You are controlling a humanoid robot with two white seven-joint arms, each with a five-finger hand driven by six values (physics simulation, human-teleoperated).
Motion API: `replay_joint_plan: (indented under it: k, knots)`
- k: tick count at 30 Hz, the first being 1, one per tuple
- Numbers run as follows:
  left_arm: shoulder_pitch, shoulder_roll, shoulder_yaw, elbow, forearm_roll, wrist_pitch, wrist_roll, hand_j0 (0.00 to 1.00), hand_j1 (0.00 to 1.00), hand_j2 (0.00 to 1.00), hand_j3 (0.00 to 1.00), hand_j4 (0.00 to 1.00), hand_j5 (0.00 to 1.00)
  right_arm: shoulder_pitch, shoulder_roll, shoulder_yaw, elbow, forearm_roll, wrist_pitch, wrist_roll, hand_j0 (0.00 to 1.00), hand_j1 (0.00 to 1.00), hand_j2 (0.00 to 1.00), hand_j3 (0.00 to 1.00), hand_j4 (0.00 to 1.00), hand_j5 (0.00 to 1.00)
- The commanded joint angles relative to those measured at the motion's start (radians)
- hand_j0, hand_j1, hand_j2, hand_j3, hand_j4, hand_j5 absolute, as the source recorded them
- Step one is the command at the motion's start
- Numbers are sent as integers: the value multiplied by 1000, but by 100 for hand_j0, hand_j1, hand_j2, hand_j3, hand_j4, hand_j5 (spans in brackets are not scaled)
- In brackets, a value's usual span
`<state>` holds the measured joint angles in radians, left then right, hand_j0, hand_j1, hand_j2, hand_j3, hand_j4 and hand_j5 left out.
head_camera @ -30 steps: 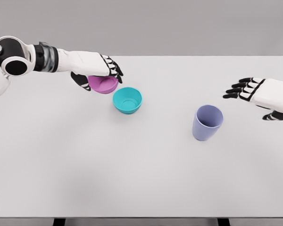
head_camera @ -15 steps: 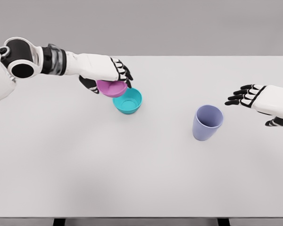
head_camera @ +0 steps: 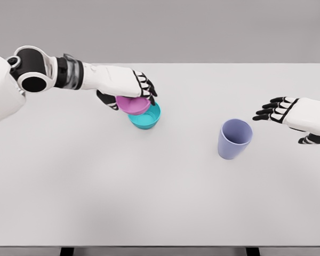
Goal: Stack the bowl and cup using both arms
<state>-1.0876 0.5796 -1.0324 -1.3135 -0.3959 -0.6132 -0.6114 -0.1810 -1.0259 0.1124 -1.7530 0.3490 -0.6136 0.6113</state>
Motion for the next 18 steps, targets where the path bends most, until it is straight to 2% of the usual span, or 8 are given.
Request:
replay_joint_plan:
  k: [1,18]
  knots:
    - [0,-12,0,0,-3,2,1,79,79,79,79,79,79,0,-5,0,0,-5,3,0,100,100,100,100,100,100]
    - [17,-46,-11,3,-34,2,1,79,79,79,79,79,79,28,-3,-5,1,-13,3,0,100,100,100,100,100,100]
